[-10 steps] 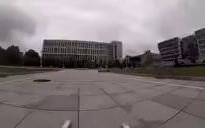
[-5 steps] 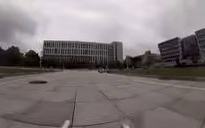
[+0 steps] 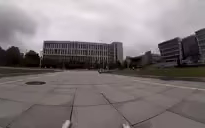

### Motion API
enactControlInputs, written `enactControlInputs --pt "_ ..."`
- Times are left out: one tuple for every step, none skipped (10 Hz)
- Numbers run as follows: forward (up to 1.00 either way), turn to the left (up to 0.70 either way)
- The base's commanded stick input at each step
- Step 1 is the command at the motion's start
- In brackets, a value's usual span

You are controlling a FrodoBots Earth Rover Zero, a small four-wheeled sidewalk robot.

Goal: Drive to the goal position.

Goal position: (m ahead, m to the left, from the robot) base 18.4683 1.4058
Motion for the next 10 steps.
enactControlInputs --pt "1.0 0.0" --pt "1.0 0.14" --pt "1.0 0.36" --pt "1.0 0.22" --pt "1.0 0.02" --pt "1.0 0.0" --pt "1.0 0.23" --pt "1.0 0.03" --pt "1.0 0.0" --pt "1.0 0.04"
